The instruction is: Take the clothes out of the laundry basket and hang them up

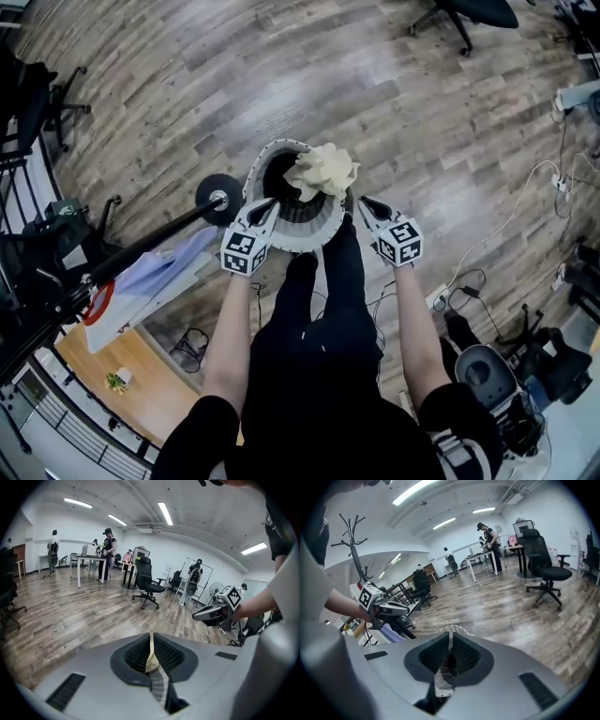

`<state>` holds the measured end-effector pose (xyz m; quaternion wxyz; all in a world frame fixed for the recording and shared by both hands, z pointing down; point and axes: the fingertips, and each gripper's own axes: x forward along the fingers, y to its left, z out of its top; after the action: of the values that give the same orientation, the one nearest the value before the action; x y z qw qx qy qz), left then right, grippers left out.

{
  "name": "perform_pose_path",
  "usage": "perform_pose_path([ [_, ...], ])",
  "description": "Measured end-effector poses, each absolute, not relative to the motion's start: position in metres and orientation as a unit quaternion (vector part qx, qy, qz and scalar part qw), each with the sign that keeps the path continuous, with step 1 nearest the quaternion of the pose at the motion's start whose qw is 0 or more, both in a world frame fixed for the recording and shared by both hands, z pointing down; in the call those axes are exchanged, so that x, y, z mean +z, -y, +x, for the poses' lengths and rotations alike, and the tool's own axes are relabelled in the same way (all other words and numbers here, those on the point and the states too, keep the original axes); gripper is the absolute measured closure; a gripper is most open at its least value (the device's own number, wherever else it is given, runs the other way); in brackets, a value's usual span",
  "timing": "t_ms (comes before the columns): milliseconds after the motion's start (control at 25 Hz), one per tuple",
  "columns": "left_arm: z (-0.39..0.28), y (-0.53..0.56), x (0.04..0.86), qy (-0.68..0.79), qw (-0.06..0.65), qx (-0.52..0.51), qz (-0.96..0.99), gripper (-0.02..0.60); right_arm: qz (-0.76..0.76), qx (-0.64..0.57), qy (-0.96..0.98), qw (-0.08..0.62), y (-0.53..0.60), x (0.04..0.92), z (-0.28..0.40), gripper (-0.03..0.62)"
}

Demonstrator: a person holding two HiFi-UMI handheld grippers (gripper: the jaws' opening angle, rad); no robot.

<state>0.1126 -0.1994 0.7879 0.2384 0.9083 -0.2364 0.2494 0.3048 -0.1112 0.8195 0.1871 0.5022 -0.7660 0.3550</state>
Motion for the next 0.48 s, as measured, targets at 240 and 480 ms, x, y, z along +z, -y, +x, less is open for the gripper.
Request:
perform_pose_path([
  [240,0.125,0.196,0.863,0.204,0.261,0.28,0.901,0.543,0.493,0.376,0.756,0.209,0.125,0.892,0.306,0.533],
  [480,0.139,0.177,0.948,0.168,0.282,0.312,0.891,0.541,0.488,0.396,0.746,0.218,0.133,0.971,0.308,0.462],
])
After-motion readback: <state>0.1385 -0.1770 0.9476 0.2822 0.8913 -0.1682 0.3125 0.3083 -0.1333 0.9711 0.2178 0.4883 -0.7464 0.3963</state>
